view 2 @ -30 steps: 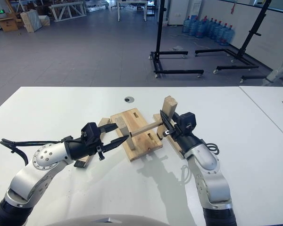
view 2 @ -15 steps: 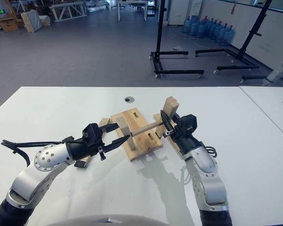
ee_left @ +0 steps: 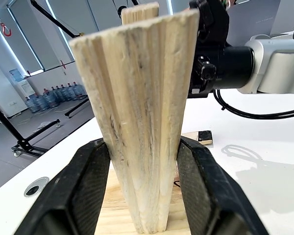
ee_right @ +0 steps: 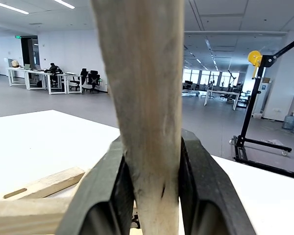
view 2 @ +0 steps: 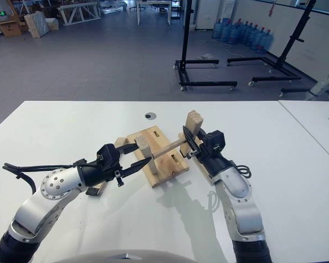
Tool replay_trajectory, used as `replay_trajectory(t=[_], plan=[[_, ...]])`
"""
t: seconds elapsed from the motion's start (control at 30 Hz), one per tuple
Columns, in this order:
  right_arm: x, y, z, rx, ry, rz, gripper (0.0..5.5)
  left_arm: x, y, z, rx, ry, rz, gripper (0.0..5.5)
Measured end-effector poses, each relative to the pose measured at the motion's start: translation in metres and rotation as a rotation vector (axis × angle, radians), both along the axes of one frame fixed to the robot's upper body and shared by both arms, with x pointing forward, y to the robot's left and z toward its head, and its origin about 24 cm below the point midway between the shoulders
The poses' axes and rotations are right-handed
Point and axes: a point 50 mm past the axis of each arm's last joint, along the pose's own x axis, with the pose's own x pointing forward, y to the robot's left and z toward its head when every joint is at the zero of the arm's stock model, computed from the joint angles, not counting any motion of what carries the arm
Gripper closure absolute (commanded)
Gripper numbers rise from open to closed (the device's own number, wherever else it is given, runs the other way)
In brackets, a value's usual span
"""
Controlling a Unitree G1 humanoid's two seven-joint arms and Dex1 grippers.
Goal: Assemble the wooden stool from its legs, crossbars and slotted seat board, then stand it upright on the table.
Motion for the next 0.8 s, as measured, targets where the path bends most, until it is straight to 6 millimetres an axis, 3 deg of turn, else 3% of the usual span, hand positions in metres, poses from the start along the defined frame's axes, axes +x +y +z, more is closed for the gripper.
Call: replay_trajectory(t=[0.33,0.8], plan=[[0.004,-0.003,0.011,0.05,0.124,0.037,4.51,0.0,0.0,-0.001,0.002,0.002,0.005,3.49],[0.004,-0.003,0.027,-0.003,0.135,0.074,4.51,-0.001,0.001,-0.001,-0.002,-0.004,0.008,3.49]])
